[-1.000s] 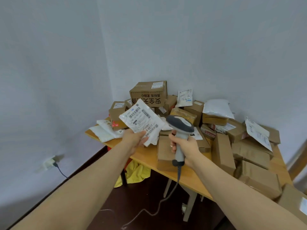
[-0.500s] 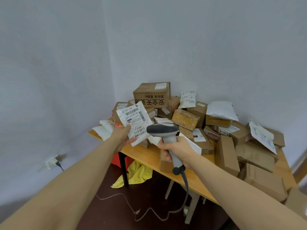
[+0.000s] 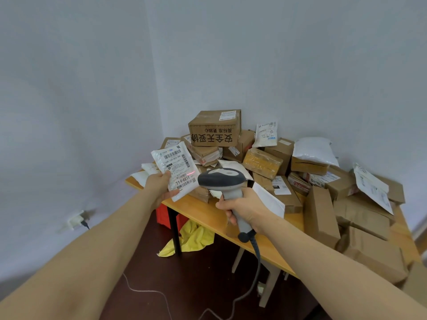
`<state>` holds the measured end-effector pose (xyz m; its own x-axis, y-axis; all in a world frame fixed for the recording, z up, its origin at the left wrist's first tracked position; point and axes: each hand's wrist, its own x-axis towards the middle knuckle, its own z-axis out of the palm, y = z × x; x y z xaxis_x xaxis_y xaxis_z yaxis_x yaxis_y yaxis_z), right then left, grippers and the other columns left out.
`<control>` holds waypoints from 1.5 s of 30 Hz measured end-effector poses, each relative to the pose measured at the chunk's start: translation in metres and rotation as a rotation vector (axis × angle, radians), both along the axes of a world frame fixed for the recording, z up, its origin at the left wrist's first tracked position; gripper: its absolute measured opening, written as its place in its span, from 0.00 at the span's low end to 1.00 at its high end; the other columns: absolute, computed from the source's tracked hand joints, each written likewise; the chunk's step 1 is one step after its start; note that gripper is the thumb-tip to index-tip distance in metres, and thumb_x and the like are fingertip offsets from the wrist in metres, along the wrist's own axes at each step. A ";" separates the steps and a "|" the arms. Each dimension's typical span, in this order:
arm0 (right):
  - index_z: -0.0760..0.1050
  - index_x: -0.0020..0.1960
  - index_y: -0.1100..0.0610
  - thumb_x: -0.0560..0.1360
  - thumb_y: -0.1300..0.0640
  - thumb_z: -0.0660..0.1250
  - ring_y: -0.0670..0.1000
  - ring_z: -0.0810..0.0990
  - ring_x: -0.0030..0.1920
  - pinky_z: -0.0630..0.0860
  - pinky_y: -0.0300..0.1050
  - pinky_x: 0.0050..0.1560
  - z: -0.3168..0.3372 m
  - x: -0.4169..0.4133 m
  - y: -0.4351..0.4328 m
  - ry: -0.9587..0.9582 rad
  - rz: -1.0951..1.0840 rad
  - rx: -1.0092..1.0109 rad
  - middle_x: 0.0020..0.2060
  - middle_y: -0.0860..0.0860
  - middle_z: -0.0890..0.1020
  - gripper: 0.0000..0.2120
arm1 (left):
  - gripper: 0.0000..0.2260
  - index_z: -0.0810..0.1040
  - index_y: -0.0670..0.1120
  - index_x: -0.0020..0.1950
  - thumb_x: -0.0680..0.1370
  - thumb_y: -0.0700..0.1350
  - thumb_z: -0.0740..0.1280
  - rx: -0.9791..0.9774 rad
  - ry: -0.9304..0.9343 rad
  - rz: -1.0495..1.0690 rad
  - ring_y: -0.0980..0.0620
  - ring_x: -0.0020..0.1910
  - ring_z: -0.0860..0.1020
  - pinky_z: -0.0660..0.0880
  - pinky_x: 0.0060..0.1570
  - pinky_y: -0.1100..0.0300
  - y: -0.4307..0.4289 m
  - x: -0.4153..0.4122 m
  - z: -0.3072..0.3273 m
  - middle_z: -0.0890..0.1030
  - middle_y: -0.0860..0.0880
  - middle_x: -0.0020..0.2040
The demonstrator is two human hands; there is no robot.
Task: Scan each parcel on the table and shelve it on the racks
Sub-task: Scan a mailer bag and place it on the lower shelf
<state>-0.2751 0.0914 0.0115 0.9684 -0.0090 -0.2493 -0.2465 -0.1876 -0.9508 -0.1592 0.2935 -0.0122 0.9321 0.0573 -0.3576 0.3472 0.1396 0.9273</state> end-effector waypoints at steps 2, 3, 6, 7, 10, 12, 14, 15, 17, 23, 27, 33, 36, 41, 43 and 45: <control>0.75 0.38 0.61 0.72 0.64 0.71 0.48 0.69 0.22 0.72 0.40 0.28 0.001 0.001 0.002 -0.002 0.007 -0.007 0.26 0.54 0.74 0.06 | 0.15 0.70 0.38 0.67 0.83 0.44 0.58 0.008 0.001 0.006 0.41 0.59 0.78 0.82 0.32 0.57 0.002 0.002 -0.002 0.76 0.41 0.64; 0.75 0.38 0.60 0.72 0.64 0.71 0.48 0.69 0.22 0.72 0.40 0.28 0.001 0.001 0.003 -0.004 0.011 -0.011 0.26 0.54 0.74 0.07 | 0.15 0.70 0.38 0.67 0.83 0.44 0.58 0.009 0.004 0.010 0.41 0.60 0.78 0.82 0.33 0.56 0.004 0.003 -0.003 0.76 0.41 0.65; 0.75 0.38 0.60 0.72 0.64 0.71 0.48 0.69 0.22 0.71 0.41 0.28 0.000 0.003 0.004 0.001 0.015 -0.014 0.26 0.54 0.74 0.07 | 0.15 0.70 0.38 0.67 0.83 0.44 0.58 0.006 0.021 0.011 0.41 0.60 0.78 0.82 0.34 0.56 0.007 0.005 -0.006 0.76 0.41 0.65; 0.75 0.38 0.60 0.72 0.64 0.71 0.48 0.69 0.22 0.71 0.40 0.28 0.000 0.003 0.005 0.005 0.016 -0.016 0.26 0.54 0.74 0.07 | 0.15 0.70 0.38 0.67 0.83 0.44 0.58 0.007 0.026 0.011 0.41 0.60 0.78 0.82 0.33 0.56 0.008 0.006 -0.008 0.76 0.41 0.65; 0.75 0.39 0.60 0.72 0.64 0.71 0.48 0.69 0.22 0.71 0.40 0.27 0.000 0.005 0.007 0.021 0.018 -0.023 0.26 0.54 0.74 0.06 | 0.15 0.70 0.37 0.66 0.83 0.45 0.58 0.011 0.033 0.017 0.41 0.59 0.78 0.81 0.31 0.58 0.011 0.009 -0.012 0.76 0.40 0.64; 0.75 0.39 0.60 0.72 0.64 0.71 0.48 0.69 0.22 0.71 0.40 0.27 -0.001 0.005 0.009 0.033 0.021 -0.031 0.26 0.54 0.74 0.06 | 0.15 0.71 0.38 0.65 0.83 0.45 0.58 0.004 0.038 0.019 0.41 0.59 0.78 0.81 0.32 0.58 0.014 0.011 -0.015 0.76 0.41 0.65; 0.75 0.38 0.60 0.72 0.64 0.71 0.48 0.69 0.22 0.71 0.39 0.27 -0.002 0.007 0.012 0.035 0.024 -0.045 0.26 0.54 0.74 0.07 | 0.15 0.70 0.38 0.65 0.83 0.45 0.58 -0.006 0.042 0.018 0.41 0.59 0.79 0.82 0.34 0.57 0.017 0.012 -0.018 0.76 0.41 0.65; 0.75 0.38 0.60 0.72 0.64 0.71 0.47 0.69 0.22 0.71 0.39 0.27 -0.003 0.008 0.014 0.036 0.023 -0.052 0.26 0.54 0.74 0.07 | 0.15 0.70 0.38 0.66 0.83 0.45 0.58 -0.007 0.045 0.017 0.42 0.59 0.79 0.82 0.36 0.56 0.019 0.013 -0.020 0.76 0.41 0.65; 0.74 0.38 0.61 0.72 0.64 0.71 0.47 0.70 0.22 0.71 0.39 0.27 -0.005 0.009 0.018 0.043 0.020 -0.053 0.26 0.54 0.74 0.07 | 0.16 0.70 0.38 0.67 0.83 0.45 0.58 -0.011 0.055 0.020 0.42 0.59 0.79 0.82 0.42 0.54 0.023 0.015 -0.023 0.76 0.41 0.65; 0.74 0.37 0.61 0.72 0.65 0.70 0.49 0.69 0.23 0.70 0.39 0.26 -0.011 0.016 0.033 0.055 0.018 -0.053 0.26 0.54 0.74 0.07 | 0.15 0.71 0.38 0.66 0.83 0.45 0.59 -0.012 0.073 0.038 0.42 0.57 0.79 0.81 0.32 0.58 0.036 0.016 -0.030 0.77 0.41 0.64; 0.76 0.39 0.63 0.71 0.66 0.71 0.50 0.69 0.23 0.70 0.41 0.26 -0.019 0.018 0.042 0.074 -0.003 -0.010 0.26 0.55 0.76 0.05 | 0.15 0.71 0.38 0.66 0.83 0.45 0.59 -0.018 0.104 0.052 0.43 0.57 0.79 0.81 0.33 0.57 0.046 0.014 -0.036 0.77 0.42 0.63; 0.78 0.45 0.60 0.72 0.62 0.73 0.51 0.80 0.30 0.77 0.43 0.34 -0.041 0.012 0.048 0.058 -0.097 0.129 0.34 0.55 0.84 0.05 | 0.10 0.76 0.40 0.53 0.80 0.47 0.65 -0.064 0.131 0.089 0.46 0.50 0.80 0.81 0.39 0.57 0.061 -0.020 -0.047 0.80 0.44 0.53; 0.78 0.50 0.59 0.71 0.63 0.74 0.49 0.83 0.36 0.78 0.43 0.36 -0.056 0.014 0.051 0.079 -0.161 0.213 0.40 0.55 0.84 0.09 | 0.09 0.77 0.41 0.52 0.79 0.47 0.67 -0.078 0.139 0.141 0.48 0.47 0.81 0.82 0.39 0.57 0.071 -0.057 -0.054 0.82 0.43 0.52; 0.77 0.55 0.60 0.71 0.63 0.75 0.52 0.80 0.42 0.76 0.44 0.36 -0.089 0.010 0.080 0.112 -0.069 0.186 0.43 0.53 0.81 0.14 | 0.14 0.79 0.41 0.58 0.79 0.49 0.66 -0.027 0.204 0.236 0.51 0.48 0.82 0.81 0.34 0.63 0.092 -0.144 -0.072 0.83 0.44 0.54; 0.78 0.55 0.60 0.70 0.64 0.75 0.51 0.81 0.40 0.77 0.45 0.37 -0.103 -0.005 0.104 0.172 0.068 0.198 0.41 0.53 0.82 0.14 | 0.14 0.79 0.42 0.58 0.79 0.50 0.66 -0.026 0.255 0.277 0.52 0.47 0.83 0.80 0.34 0.64 0.105 -0.183 -0.083 0.84 0.45 0.53; 0.78 0.51 0.61 0.69 0.67 0.75 0.51 0.81 0.37 0.79 0.44 0.36 -0.116 -0.027 0.133 0.214 0.198 0.179 0.39 0.53 0.83 0.12 | 0.14 0.79 0.42 0.57 0.78 0.51 0.67 -0.042 0.297 0.337 0.53 0.46 0.83 0.79 0.34 0.64 0.122 -0.225 -0.092 0.84 0.46 0.52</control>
